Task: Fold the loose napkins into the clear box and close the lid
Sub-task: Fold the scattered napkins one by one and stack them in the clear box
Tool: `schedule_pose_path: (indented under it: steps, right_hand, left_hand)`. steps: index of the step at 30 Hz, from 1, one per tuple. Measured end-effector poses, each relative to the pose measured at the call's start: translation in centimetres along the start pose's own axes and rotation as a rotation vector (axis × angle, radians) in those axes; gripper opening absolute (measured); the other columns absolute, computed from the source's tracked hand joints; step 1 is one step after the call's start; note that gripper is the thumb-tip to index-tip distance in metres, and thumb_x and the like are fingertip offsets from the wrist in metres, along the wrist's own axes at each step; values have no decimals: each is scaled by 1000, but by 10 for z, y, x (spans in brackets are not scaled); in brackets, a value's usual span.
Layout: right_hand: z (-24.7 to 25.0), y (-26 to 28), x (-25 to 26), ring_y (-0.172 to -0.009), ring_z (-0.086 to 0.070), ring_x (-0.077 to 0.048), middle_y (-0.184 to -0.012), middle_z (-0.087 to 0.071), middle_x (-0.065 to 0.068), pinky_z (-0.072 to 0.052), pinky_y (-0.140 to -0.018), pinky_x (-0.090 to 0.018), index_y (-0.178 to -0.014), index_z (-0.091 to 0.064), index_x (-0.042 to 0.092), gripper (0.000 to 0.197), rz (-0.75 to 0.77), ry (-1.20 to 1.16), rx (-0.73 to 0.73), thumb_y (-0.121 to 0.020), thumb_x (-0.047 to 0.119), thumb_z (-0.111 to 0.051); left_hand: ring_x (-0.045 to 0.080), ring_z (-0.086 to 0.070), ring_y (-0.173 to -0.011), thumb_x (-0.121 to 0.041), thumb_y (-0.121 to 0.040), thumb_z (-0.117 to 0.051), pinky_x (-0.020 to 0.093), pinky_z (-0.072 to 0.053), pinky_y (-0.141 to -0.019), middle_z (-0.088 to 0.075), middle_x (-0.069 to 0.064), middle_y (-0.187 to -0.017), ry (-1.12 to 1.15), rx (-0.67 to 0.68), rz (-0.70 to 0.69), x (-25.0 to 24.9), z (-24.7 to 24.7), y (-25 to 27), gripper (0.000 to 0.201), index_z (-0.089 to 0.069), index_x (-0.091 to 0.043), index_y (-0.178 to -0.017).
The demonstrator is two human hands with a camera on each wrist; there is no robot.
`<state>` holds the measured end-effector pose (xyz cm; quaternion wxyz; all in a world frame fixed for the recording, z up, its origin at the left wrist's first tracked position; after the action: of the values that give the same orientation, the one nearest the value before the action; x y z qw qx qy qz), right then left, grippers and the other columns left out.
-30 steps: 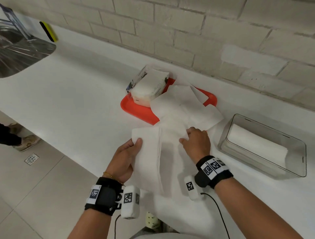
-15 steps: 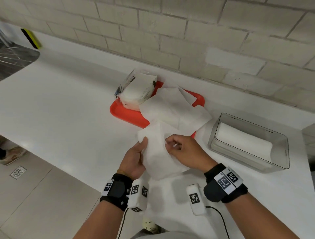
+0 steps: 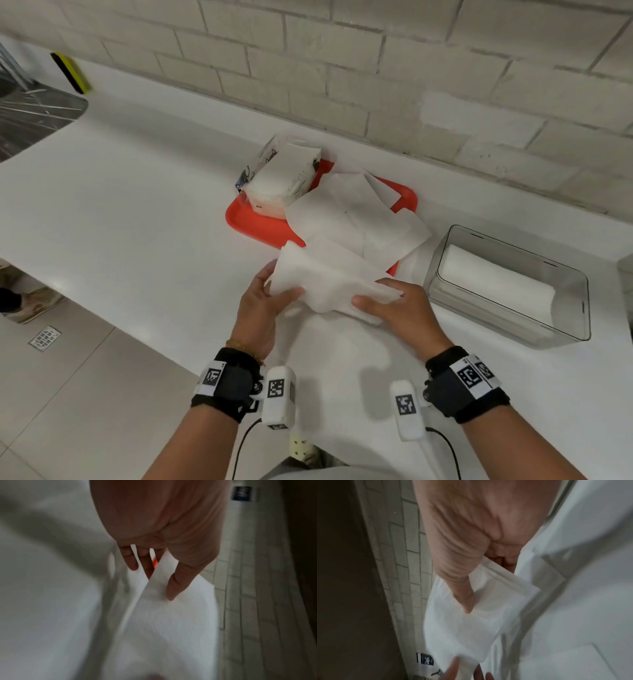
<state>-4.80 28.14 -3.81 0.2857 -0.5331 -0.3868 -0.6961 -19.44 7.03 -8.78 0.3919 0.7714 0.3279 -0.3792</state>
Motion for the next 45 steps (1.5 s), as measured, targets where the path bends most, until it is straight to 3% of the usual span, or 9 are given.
schedule_pose_path:
  steps: [4, 7, 11, 16, 20, 31, 37, 42, 45]
  right_hand:
    - [2, -3, -16, -90, -72, -6, -97, -79, 9, -53, -82, -21, -88, -81, 23, 17, -17, 31, 8, -76, 21, -92]
    - [-6, -1, -30, -102, -72, -10, -104, -79, 11, -54, -93, -28, -94, -81, 25, 25, -16, 44, 52, -73, 22, -94]
    - [-7, 0, -43, -117, -67, -7, -114, -78, 11, -51, -104, -28, -107, -79, 24, 47, -16, -23, 52, -66, 16, -98]
    - [-13, -4, -43, -115, -67, -13, -113, -78, 10, -55, -97, -24, -107, -79, 26, 43, 9, -10, 54, -70, 11, -95]
    - [-7, -6, -41, -104, -72, -17, -109, -78, 7, -59, -92, -35, -105, -79, 28, 35, 6, -28, 27, -77, 9, -89]
    - [-5, -5, -41, -91, -72, -8, -99, -79, 10, -54, -78, -20, -100, -81, 27, 20, -14, 32, 7, -86, 13, -83]
    - [0, 0, -40, -89, -73, -29, -104, -80, 12, -53, -80, -21, -103, -82, 28, 18, -31, 123, 95, -87, 20, -83]
    - [20, 6, -11, -98, -75, -5, -103, -80, 13, -56, -88, -20, -107, -80, 19, 19, -29, 132, 88, -89, 19, -81]
    - [59, 16, 16, -79, -76, 0, -85, -80, 14, -60, -78, -19, -101, -80, 15, 11, -56, 112, 23, -90, 16, -79]
  left_hand:
    - [27, -71, -86, 15, -77, -79, 33, -60, -82, -74, 11, -94, -415, 81, -120, -13, 2, 0, 51, -74, -20, -114]
    - [17, -70, -86, 9, -76, -82, 21, -54, -80, -77, 1, -93, -597, 110, -153, -10, -5, -1, 40, -79, -24, -98]
    - [9, -70, -89, -1, -69, -91, 6, -44, -75, -79, -4, -96, -639, 87, -176, -11, -12, 0, 40, -78, -25, -99]
    - [12, -74, -87, -17, -64, -98, 26, -57, -83, -80, -8, -90, -687, 54, -179, -7, -22, 0, 27, -81, -25, -84]
    - [11, -73, -83, -11, -66, -97, 28, -59, -80, -80, -2, -91, -545, 1, -180, -15, -18, -1, 26, -80, -18, -85]
    - [15, -75, -84, -12, -69, -96, 28, -59, -82, -80, -2, -86, -642, 61, -215, -17, -25, 5, 18, -82, -19, -79]
    - [11, -76, -91, -23, -67, -98, 33, -58, -92, -81, -8, -91, -727, 96, -147, -11, -20, 3, 22, -84, -25, -84]
    - [9, -65, -62, -20, -68, -96, 23, -54, -72, -77, -7, -77, -716, 117, -219, -27, -30, 5, 24, -84, -24, -89]
    - [25, -68, -64, -14, -65, -95, 34, -60, -71, -76, 1, -76, -590, 125, -217, -36, -31, 5, 27, -83, -25, -87]
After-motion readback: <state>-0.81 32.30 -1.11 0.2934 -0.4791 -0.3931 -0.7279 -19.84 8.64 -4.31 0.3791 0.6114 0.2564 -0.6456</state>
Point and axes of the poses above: each hand's wrist, its own y-axis away from the middle knuckle, its own z-axis out of the back of the hand, x = y × z, the point moved 9 cm from there along -y, towards the middle knuckle
